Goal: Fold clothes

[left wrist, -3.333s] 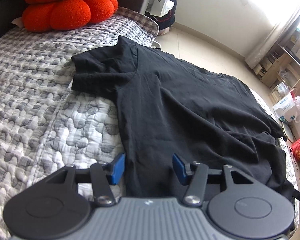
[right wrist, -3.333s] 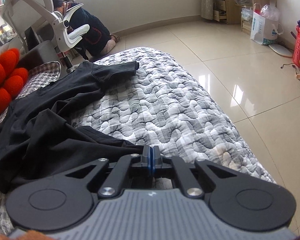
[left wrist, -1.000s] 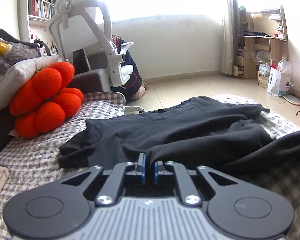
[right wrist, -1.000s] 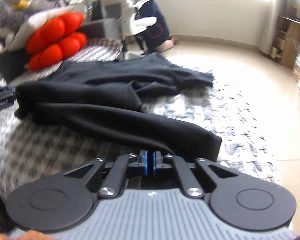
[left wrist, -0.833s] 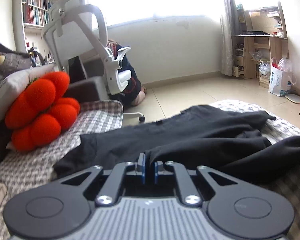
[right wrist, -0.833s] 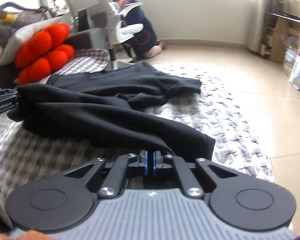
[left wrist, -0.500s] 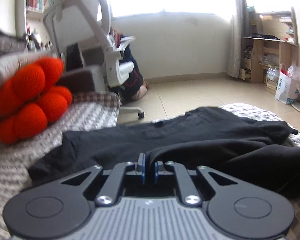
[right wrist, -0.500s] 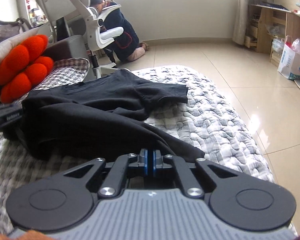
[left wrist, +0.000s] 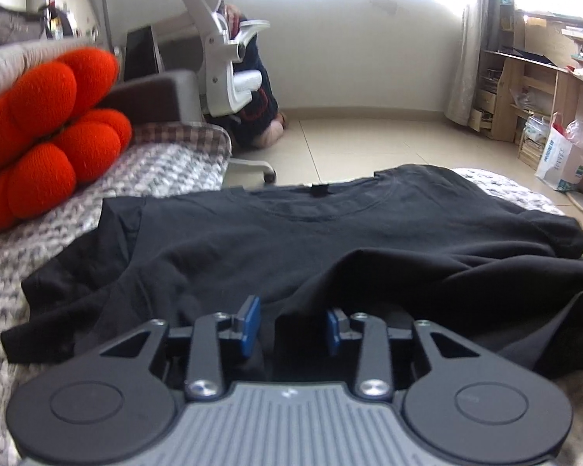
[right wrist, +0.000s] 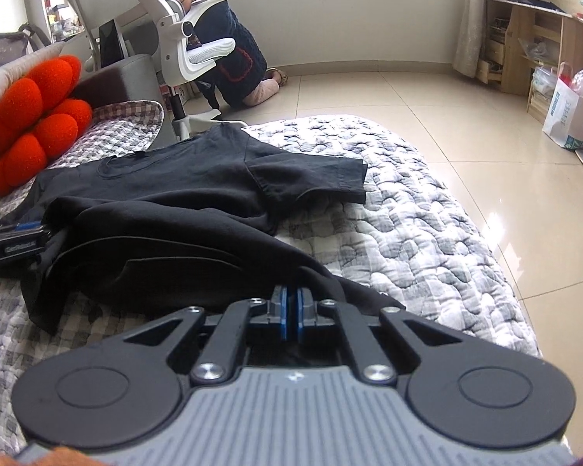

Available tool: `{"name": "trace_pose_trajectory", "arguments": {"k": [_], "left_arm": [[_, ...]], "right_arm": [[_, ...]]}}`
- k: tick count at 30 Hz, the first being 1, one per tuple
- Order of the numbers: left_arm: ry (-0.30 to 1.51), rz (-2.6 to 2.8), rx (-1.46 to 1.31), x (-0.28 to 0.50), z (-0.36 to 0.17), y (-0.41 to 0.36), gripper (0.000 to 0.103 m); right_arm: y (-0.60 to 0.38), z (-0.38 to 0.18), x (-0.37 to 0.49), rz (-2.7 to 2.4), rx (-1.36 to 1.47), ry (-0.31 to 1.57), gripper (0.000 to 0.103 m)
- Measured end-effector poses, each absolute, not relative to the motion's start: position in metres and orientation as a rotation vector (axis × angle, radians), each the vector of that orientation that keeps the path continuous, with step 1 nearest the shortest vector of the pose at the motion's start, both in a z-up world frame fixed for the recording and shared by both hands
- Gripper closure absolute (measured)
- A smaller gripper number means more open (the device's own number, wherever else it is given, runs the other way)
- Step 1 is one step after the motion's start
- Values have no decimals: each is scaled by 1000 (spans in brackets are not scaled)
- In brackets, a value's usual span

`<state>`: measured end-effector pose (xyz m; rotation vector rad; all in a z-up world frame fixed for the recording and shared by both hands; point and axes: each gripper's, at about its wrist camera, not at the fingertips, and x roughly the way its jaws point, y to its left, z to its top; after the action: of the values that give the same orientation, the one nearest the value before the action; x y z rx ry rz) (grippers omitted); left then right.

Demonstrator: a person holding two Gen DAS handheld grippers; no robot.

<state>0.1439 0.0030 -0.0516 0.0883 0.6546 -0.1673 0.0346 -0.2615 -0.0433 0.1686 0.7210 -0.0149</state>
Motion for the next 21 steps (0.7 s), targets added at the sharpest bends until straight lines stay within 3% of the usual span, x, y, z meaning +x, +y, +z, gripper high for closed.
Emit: {"name": "trace_pose_trajectory", "arguments": {"k": [2,5,21], "left_arm": [[686,-183,45,139,-44,10,51],[752,-215,-61,133,-36,23,45],[854,-317,-568,131,-45,53,43]], "right_arm": [[-261,-42,34,-17,172,721,99],[-260,-40,32,-20,175,719,99],[-251,-28,-1,-22,206,687,99]]}}
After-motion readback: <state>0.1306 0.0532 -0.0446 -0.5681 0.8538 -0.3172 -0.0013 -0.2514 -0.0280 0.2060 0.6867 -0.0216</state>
